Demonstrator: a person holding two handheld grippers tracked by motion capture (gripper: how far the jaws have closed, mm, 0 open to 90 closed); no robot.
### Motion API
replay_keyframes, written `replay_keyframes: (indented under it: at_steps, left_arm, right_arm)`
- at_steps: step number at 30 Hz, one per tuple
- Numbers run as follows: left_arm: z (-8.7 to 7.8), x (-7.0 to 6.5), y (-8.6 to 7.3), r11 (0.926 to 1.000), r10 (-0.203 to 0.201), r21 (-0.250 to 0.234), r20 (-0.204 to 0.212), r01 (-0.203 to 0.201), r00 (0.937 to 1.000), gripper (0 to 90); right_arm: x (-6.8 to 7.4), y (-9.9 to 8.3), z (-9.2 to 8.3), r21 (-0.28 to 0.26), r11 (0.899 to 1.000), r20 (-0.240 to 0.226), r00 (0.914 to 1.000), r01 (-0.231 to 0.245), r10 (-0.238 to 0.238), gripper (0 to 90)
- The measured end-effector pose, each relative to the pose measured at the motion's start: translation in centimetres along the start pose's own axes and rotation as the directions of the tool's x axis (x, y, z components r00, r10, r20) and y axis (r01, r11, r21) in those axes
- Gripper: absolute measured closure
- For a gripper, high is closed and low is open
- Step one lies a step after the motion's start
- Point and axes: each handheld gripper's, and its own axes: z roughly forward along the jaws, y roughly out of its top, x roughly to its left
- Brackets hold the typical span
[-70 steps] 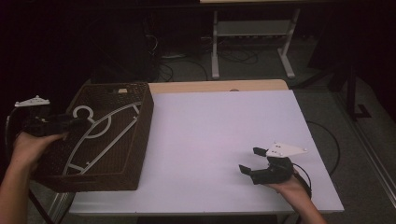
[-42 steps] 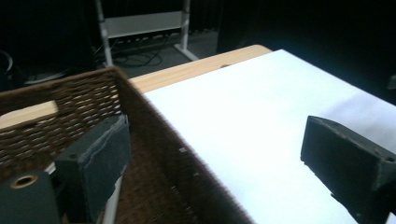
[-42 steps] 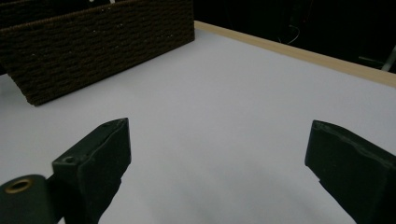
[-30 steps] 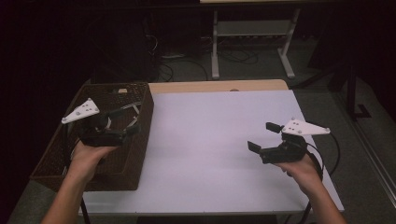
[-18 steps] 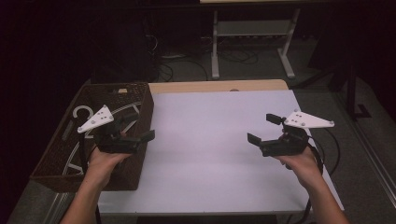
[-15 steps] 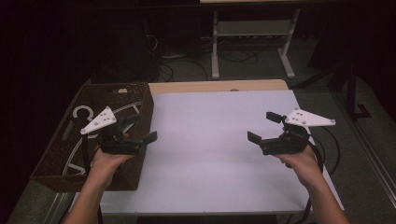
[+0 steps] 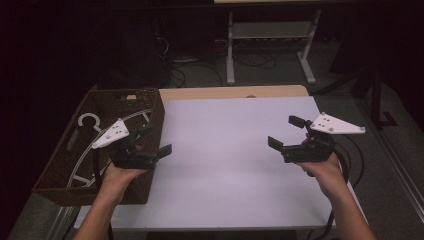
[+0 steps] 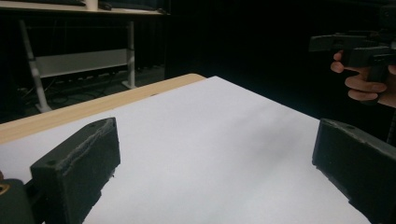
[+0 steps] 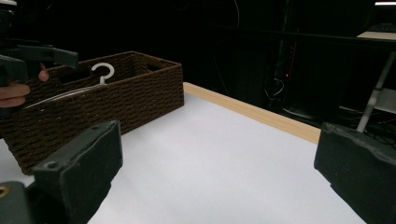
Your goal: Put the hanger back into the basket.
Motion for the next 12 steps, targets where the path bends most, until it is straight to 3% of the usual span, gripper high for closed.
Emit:
replay_keyframes:
  at_steps: [12]
  left_arm:
    - [-0.06, 0.07, 0.02, 1.0000, -0.002, 0.002, 0.006, 0.002, 1.0000, 0.6]
  right_arm:
    - [0.01, -0.12, 0.04, 0.008, 1.000, -0.002, 1.0000, 0.010, -0.010, 0.5]
